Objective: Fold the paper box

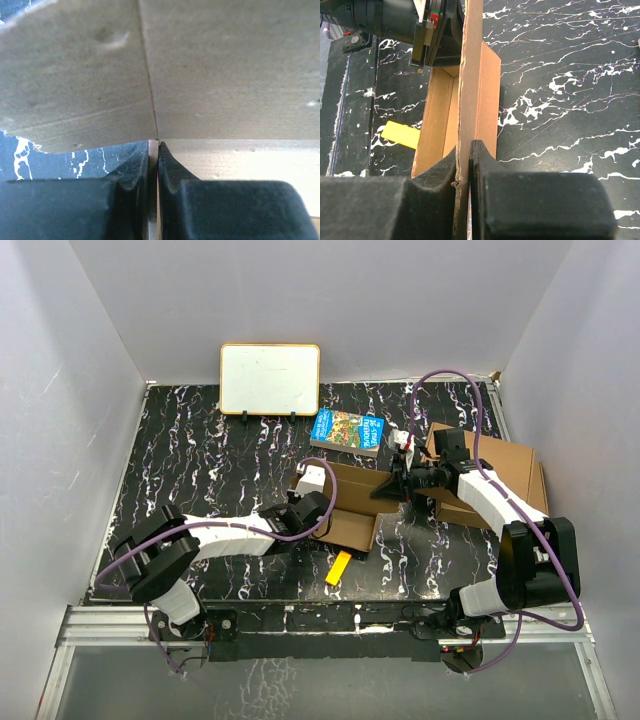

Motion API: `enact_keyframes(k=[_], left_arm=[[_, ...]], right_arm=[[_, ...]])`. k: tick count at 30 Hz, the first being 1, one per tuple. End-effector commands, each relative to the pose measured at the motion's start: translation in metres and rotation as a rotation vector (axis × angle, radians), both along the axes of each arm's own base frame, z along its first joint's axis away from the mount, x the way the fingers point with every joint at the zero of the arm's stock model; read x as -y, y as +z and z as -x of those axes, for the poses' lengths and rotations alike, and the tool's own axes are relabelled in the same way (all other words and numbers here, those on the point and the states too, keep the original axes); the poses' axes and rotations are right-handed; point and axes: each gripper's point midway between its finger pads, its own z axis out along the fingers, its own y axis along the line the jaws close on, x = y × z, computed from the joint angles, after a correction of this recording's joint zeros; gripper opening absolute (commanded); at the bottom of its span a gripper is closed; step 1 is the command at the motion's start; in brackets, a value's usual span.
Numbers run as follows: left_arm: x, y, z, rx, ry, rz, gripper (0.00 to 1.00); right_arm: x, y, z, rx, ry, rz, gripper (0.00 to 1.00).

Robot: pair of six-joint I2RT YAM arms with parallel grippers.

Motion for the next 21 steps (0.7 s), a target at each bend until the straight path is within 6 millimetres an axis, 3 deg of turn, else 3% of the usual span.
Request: enact_keyframes(k=[1,2,8,13,21], left_arm=[[-0.018,-0.003,-0.003,0.01,0.038,-0.1,0.0],[-0.018,-0.003,-0.003,0.008,0.037,-0.102,0.0],[-0.006,0.007,0.001,-0.016,-0.006,-0.04,0.25],[-0.008,0.009,0.011,-0.062,0.003,-0.011,0.35],[-0.016,-0.007,0.019,-0.13,0.076,-0.041,0.37]], right_arm=[[-0.002,0.009,-0.004,0.07,0.024,-0.029,0.08],[-0.002,0.009,-0.004,0.07,0.024,-0.029,0.08],[-0.002,0.009,-0.004,0.068,0.024,-0.028,0.08],[-0.001,0.009,-0.005,0.069,0.023,-0.028,0.08],[-0.002,0.009,-0.005,0.068,0.022,-0.027,0.08]])
